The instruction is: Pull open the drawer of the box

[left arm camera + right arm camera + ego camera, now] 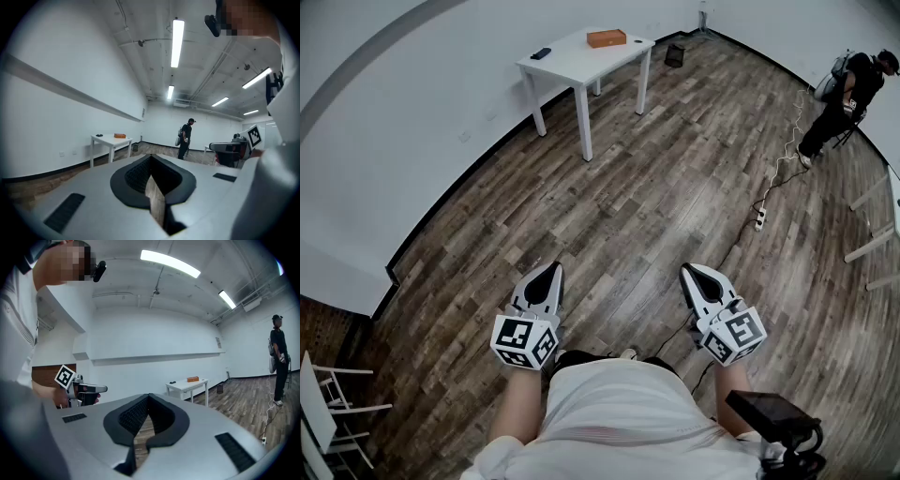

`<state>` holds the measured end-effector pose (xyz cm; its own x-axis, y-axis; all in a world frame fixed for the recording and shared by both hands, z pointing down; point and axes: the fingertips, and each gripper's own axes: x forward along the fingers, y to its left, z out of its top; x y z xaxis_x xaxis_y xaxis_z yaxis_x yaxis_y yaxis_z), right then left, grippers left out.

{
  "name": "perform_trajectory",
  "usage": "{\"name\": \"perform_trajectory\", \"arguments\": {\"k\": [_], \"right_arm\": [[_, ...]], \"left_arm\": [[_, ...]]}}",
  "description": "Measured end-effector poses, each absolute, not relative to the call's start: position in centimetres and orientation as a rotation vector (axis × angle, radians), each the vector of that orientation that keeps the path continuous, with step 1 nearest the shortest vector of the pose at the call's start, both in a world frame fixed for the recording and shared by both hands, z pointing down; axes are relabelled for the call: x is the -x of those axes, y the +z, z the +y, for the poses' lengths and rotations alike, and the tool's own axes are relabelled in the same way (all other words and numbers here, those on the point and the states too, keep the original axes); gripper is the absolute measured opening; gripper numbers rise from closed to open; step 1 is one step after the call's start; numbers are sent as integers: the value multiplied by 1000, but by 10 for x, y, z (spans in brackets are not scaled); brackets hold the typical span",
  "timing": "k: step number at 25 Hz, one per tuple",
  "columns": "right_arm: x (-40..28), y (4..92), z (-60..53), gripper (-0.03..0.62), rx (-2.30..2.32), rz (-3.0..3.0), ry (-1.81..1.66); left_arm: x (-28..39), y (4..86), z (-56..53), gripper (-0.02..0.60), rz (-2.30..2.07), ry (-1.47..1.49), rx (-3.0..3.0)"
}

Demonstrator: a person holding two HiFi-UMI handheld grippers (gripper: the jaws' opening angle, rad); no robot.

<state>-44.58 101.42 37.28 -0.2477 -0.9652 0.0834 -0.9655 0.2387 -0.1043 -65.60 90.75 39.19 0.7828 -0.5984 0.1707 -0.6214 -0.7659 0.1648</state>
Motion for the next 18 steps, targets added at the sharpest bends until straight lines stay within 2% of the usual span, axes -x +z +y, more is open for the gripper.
{"name": "perform_trajectory", "arguments": {"k": [7,13,18], "right_arm": [[411,390,1008,-2,-1937,-2468,273],[387,403,990,-2,-1976,-2431,316],[341,410,982,-2,-2075,-2334,339]], "left_arm": [[617,404,911,11,-931,201,-2767],[587,409,879,11,-893,202,-2774],[544,407,845,11,-853,163,-2807]]}}
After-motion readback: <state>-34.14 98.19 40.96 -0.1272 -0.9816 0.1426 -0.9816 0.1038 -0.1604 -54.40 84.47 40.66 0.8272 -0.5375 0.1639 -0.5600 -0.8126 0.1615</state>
